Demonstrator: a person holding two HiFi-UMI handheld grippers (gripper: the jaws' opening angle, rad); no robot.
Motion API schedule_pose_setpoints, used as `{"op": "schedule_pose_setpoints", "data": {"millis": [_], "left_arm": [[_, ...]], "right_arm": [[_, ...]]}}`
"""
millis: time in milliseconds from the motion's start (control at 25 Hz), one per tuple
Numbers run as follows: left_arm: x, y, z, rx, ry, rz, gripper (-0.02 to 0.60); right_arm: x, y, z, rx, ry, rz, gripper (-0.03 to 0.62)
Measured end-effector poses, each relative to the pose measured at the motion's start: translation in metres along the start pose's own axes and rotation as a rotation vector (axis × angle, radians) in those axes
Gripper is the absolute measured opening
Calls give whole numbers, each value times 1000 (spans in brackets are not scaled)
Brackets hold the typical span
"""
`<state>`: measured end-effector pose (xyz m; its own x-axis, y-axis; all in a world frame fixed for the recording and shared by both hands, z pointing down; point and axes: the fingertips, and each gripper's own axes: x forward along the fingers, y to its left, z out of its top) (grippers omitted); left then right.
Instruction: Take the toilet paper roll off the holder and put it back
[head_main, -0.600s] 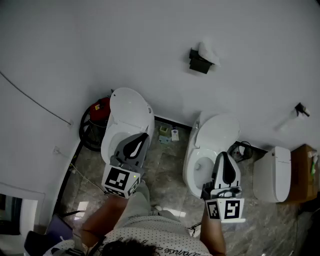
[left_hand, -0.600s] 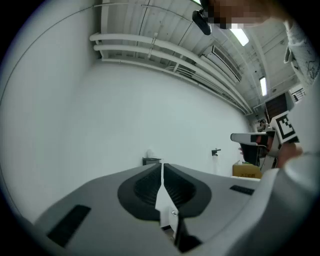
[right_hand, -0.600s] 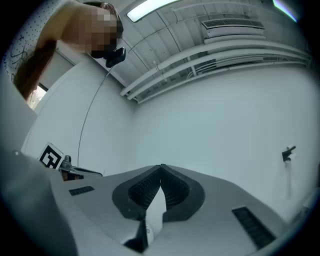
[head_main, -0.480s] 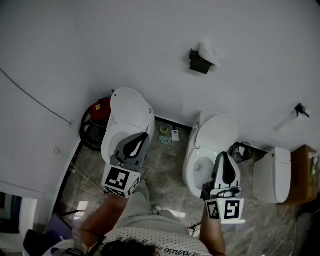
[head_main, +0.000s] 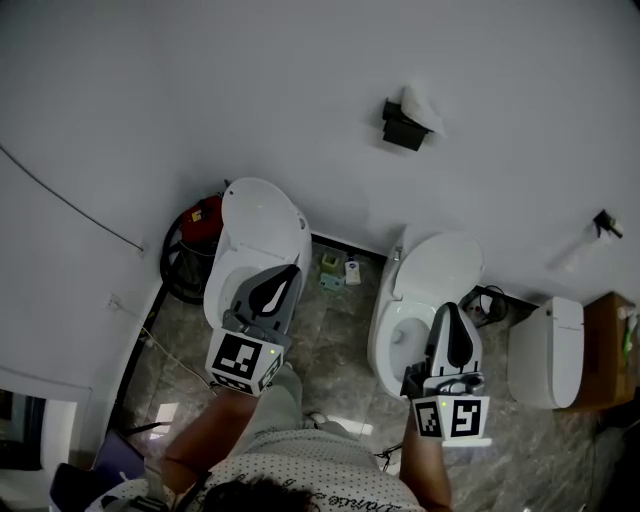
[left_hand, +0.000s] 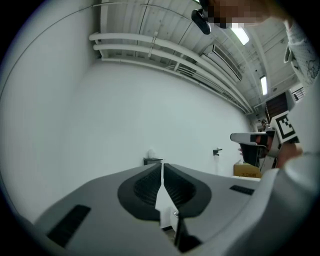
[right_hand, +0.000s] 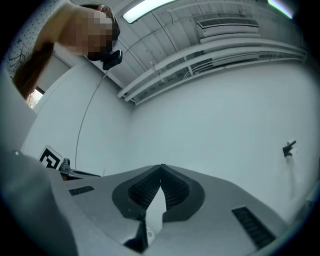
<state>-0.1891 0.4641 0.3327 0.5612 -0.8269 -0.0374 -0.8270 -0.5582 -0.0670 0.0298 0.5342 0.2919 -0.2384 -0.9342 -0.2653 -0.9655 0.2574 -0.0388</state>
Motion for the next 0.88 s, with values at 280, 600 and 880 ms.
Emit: {"op": "schedule_pose_setpoints", "data": {"millis": [280, 600, 880], "left_arm": [[42, 38, -2, 7, -12, -61, 18], [110, 95, -5, 19, -19, -157, 18], [143, 125, -11, -8, -24, -217, 18]], "right_arm": [[59, 14, -11, -17, -7, -8, 12], [135, 16, -27, -38, -18, -88, 12], [175, 23, -43, -49, 6, -131, 12]]}}
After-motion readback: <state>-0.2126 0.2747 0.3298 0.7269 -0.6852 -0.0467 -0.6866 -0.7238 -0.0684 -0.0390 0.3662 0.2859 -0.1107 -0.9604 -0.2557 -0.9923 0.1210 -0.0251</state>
